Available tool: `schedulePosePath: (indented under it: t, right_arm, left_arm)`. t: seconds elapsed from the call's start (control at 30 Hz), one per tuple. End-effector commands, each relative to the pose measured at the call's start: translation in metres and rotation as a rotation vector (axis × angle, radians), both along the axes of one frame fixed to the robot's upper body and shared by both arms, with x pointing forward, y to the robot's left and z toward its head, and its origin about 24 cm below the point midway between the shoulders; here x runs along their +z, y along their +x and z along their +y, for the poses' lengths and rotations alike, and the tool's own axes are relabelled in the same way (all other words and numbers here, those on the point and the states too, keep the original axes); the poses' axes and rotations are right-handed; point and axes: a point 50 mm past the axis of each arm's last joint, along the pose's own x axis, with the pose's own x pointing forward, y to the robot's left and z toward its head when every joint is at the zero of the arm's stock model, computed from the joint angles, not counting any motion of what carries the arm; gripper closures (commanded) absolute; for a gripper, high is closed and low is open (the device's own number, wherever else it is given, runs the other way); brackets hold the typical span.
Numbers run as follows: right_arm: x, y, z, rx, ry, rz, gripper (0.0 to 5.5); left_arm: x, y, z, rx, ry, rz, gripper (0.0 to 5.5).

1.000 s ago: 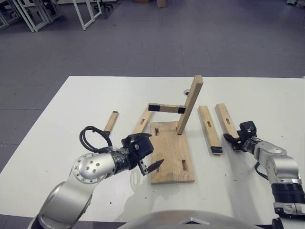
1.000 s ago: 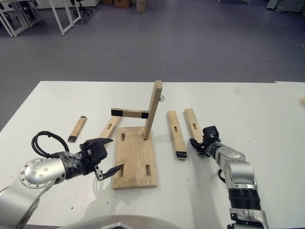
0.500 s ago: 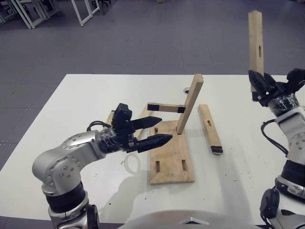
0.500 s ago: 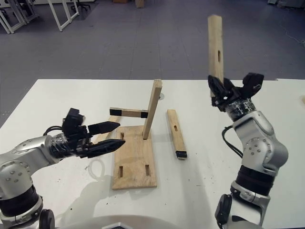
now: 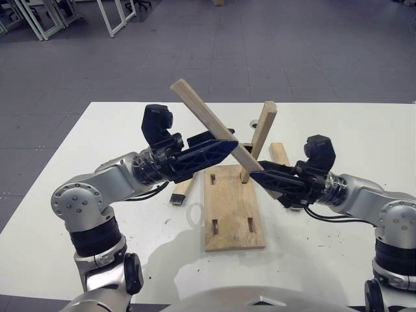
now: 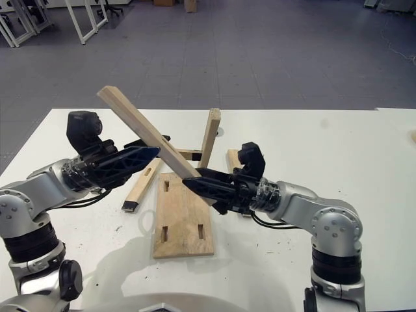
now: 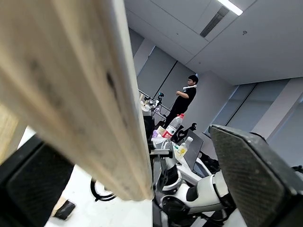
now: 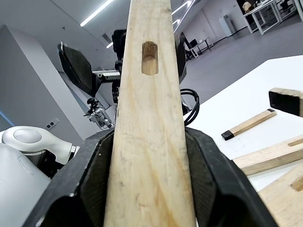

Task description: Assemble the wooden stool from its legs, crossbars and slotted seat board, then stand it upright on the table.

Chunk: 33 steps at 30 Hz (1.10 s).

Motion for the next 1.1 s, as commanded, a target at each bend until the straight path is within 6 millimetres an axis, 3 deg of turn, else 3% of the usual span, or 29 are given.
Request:
schedulePosePath:
  t: [0.03, 0.47, 0.57, 0.6, 0.7, 0.83, 0.93, 1.0, 1.1]
  right_arm:
    - [0.003, 0.004, 0.003, 0.017, -0.021, -0.028, 3.44]
    - [0.008, 0.003, 0.012, 0.079, -0.009, -0.048, 3.44]
    - [0.007, 0.006, 0.011, 0.059, -0.023, -0.045, 3.44]
    - [0.007, 0.007, 0.011, 0.049, -0.030, -0.042, 3.04]
    - [0.010, 0.012, 0.008, 0.011, -0.047, -0.046, 2.52]
    - [0.022, 0.011, -0.014, -0.055, -0.071, -0.086, 1.75]
    - [0.024, 0.008, -0.032, -0.128, -0.112, -0.090, 1.68]
    - [0.012, 0.013, -0.039, -0.271, -0.222, -0.059, 1.68]
    - [-0.027, 0.025, -0.043, -0.545, -0.433, 0.118, 1.68]
  left_arm:
    - [-0.002, -0.002, 0.001, -0.016, 0.010, 0.047, 1.08]
    - [-0.008, -0.006, 0.000, -0.042, 0.016, 0.113, 3.35]
    - [-0.008, -0.006, 0.001, -0.048, 0.020, 0.110, 3.36]
    - [-0.009, -0.006, 0.002, -0.044, 0.024, 0.106, 3.36]
    - [-0.010, 0.003, 0.005, 0.030, 0.023, 0.095, 3.40]
    - [-0.013, 0.018, 0.023, 0.176, 0.061, 0.051, 3.45]
    - [-0.014, 0.027, 0.044, 0.290, 0.098, 0.020, 3.45]
    - [-0.019, 0.026, 0.055, 0.327, 0.169, -0.007, 3.45]
    - [-0.034, 0.021, 0.065, 0.329, 0.317, -0.029, 3.45]
